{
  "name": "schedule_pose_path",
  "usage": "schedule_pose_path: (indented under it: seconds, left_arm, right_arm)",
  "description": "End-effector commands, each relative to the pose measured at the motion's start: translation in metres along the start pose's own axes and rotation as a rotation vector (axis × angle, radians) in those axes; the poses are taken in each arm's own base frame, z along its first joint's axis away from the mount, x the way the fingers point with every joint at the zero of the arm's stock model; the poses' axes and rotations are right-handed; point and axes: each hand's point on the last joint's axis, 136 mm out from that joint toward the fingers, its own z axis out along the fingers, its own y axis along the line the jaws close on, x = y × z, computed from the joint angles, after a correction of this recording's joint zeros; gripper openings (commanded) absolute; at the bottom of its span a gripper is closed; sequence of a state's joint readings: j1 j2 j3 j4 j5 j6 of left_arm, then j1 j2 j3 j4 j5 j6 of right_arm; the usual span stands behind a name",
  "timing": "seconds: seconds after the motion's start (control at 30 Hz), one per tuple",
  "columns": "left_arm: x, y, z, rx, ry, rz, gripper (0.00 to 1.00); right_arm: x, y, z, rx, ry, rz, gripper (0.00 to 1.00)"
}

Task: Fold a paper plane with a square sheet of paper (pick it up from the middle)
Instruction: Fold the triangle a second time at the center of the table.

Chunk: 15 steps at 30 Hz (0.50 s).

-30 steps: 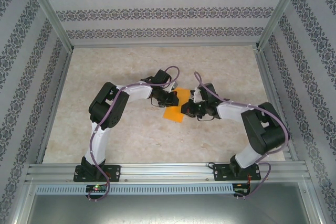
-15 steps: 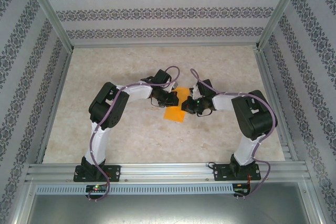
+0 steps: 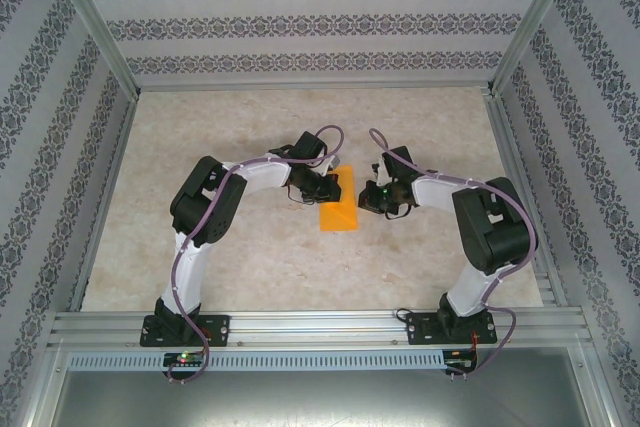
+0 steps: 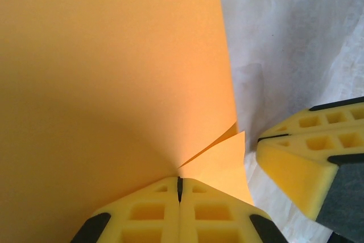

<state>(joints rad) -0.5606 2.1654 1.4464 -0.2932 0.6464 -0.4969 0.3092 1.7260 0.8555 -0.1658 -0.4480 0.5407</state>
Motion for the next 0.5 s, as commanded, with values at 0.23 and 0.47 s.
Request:
schedule_pose_path:
  seconds: [0.23,0.47]
  left_arm:
    - [0.012,0.027,0.007,-0.068,0.052,-0.035,0.07]
    - [0.0,0.007,-0.003,-0.018,0.024,-0.01,0.09]
  right_arm:
    - [-0.023,0.029,-0.011,-0.096,-0.024,-0.112,0.16]
    - [-0.03,0.034,-0.002,-0.134,0.017,-0.154,0.21]
